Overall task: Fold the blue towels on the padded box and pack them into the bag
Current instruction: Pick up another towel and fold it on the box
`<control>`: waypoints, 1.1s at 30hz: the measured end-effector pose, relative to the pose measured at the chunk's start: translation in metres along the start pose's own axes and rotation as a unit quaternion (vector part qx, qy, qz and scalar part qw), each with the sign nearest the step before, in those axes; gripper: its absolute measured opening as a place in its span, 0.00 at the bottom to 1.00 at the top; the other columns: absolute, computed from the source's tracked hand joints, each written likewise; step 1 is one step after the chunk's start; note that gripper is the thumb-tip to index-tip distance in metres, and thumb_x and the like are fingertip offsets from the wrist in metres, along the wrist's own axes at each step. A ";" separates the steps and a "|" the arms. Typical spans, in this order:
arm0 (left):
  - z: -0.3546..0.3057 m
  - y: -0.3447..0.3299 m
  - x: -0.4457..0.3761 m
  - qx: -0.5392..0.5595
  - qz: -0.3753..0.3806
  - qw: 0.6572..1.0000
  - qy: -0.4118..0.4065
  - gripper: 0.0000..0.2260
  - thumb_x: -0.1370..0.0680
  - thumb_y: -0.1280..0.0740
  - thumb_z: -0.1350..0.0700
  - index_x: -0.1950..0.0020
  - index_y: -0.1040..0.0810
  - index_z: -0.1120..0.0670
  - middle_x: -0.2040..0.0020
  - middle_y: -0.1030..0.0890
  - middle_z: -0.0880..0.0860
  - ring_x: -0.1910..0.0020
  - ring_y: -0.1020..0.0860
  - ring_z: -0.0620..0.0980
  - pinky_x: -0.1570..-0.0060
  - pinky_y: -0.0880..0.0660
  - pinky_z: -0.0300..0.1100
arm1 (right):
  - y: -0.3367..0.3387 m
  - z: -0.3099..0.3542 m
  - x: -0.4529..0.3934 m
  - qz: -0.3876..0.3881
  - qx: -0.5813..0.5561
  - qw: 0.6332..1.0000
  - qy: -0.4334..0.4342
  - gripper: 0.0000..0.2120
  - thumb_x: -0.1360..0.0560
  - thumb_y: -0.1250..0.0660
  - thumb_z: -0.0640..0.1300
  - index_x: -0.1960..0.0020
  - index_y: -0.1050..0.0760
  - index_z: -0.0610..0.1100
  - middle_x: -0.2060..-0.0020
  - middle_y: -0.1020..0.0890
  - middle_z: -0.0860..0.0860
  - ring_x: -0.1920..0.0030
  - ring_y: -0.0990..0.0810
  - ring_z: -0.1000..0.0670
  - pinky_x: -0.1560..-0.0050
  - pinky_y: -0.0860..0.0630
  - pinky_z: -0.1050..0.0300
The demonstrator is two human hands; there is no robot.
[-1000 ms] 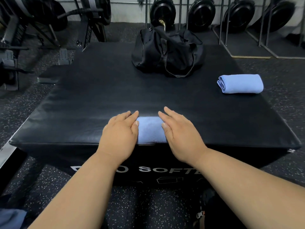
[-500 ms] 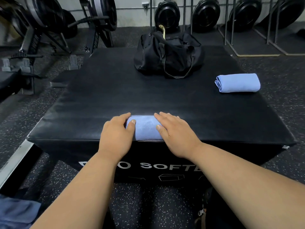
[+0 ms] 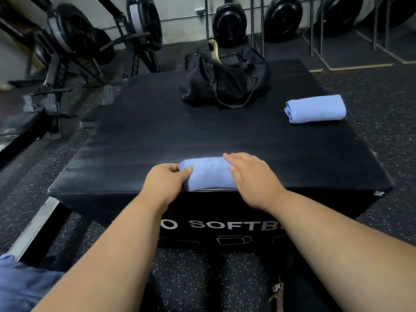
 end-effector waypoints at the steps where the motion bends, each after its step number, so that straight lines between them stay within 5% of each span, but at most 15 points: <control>1: -0.003 -0.008 0.000 0.006 0.003 1.000 0.002 0.05 0.22 0.25 0.46 0.53 0.11 0.45 0.56 0.11 0.46 0.50 0.13 0.53 0.40 0.18 0.56 | 0.005 -0.007 0.002 -0.006 0.008 1.000 -0.009 0.22 0.12 0.47 0.46 0.19 0.33 0.49 0.25 0.26 0.48 0.30 0.27 0.41 0.30 0.31 0.43; 5: -0.024 -0.054 -0.003 0.042 0.030 0.999 0.012 0.07 0.27 0.25 0.44 0.53 0.11 0.45 0.54 0.11 0.48 0.49 0.13 0.56 0.40 0.18 0.57 | 0.030 -0.047 0.011 -0.041 0.023 0.997 -0.066 0.22 0.12 0.47 0.46 0.19 0.33 0.49 0.22 0.30 0.46 0.29 0.28 0.40 0.28 0.31 0.45; 10: -0.062 -0.123 -0.010 0.099 0.063 0.993 0.012 0.07 0.30 0.28 0.52 0.56 0.12 0.52 0.48 0.13 0.63 0.54 0.15 0.59 0.38 0.21 0.66 | 0.066 -0.101 0.026 -0.125 0.051 0.983 -0.123 0.22 0.15 0.43 0.41 0.22 0.29 0.45 0.24 0.28 0.42 0.32 0.25 0.37 0.32 0.28 0.41; 15: -0.098 -0.186 -0.018 0.092 0.076 0.993 -0.013 0.08 0.29 0.29 0.55 0.54 0.14 0.56 0.51 0.13 0.60 0.54 0.14 0.57 0.45 0.17 0.62 | 0.082 -0.128 0.035 -0.162 0.095 0.975 -0.120 0.20 0.17 0.41 0.42 0.26 0.26 0.44 0.26 0.26 0.42 0.28 0.29 0.37 0.28 0.31 0.34; 19: -0.119 -0.225 -0.033 0.082 0.085 0.993 -0.027 0.13 0.31 0.28 0.53 0.53 0.17 0.61 0.57 0.14 0.57 0.59 0.19 0.54 0.42 0.19 0.65 | 0.092 -0.149 0.040 -0.149 0.106 0.971 -0.155 0.25 0.17 0.41 0.48 0.20 0.34 0.46 0.19 0.36 0.42 0.19 0.41 0.38 0.21 0.43 0.35; 22: -0.135 -0.247 -0.041 0.085 0.079 0.993 -0.035 0.04 0.27 0.27 0.56 0.60 0.16 0.55 0.57 0.12 0.55 0.53 0.13 0.60 0.45 0.16 0.61 | 0.099 -0.170 0.042 -0.157 0.083 0.965 -0.191 0.31 0.18 0.38 0.49 0.17 0.41 0.46 0.16 0.44 0.42 0.16 0.49 0.38 0.18 0.52 0.37; 26: -0.142 -0.273 -0.060 0.087 0.066 0.994 -0.029 0.16 0.24 0.29 0.58 0.72 0.25 0.51 0.68 0.24 0.50 0.63 0.24 0.53 0.47 0.16 0.58 | 0.100 -0.188 0.039 -0.152 0.057 0.967 -0.197 0.34 0.18 0.38 0.49 0.15 0.46 0.47 0.15 0.48 0.43 0.16 0.53 0.39 0.18 0.55 0.39; 29: -0.148 -0.284 -0.070 0.117 0.045 0.992 -0.032 0.09 0.26 0.26 0.55 0.59 0.26 0.49 0.60 0.22 0.49 0.59 0.23 0.53 0.51 0.17 0.51 | 0.103 -0.199 0.038 -0.156 0.061 0.965 -0.200 0.35 0.18 0.38 0.51 0.15 0.46 0.48 0.15 0.48 0.42 0.16 0.52 0.38 0.18 0.54 0.38; 31: -0.146 -0.290 -0.077 0.133 0.029 0.991 -0.013 0.16 0.31 0.23 0.50 0.47 0.25 0.48 0.48 0.18 0.52 0.50 0.17 0.55 0.46 0.16 0.52 | 0.105 -0.207 0.037 -0.159 0.068 0.963 -0.208 0.36 0.19 0.37 0.53 0.14 0.46 0.48 0.15 0.48 0.42 0.16 0.52 0.38 0.18 0.54 0.37; 33: -0.147 -0.295 -0.081 0.121 0.024 0.992 -0.012 0.20 0.34 0.24 0.47 0.47 0.27 0.47 0.47 0.18 0.54 0.49 0.16 0.56 0.45 0.16 0.56 | 0.106 -0.212 0.037 -0.153 0.065 0.963 -0.210 0.38 0.19 0.37 0.54 0.14 0.47 0.48 0.15 0.49 0.43 0.16 0.53 0.38 0.17 0.55 0.38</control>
Point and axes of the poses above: each hand's wrist, its own x-axis away from the middle knuckle, its own y-axis out of the back of the hand, z = x × y, the point moved 8 cm from there along -x, towards the middle knuckle
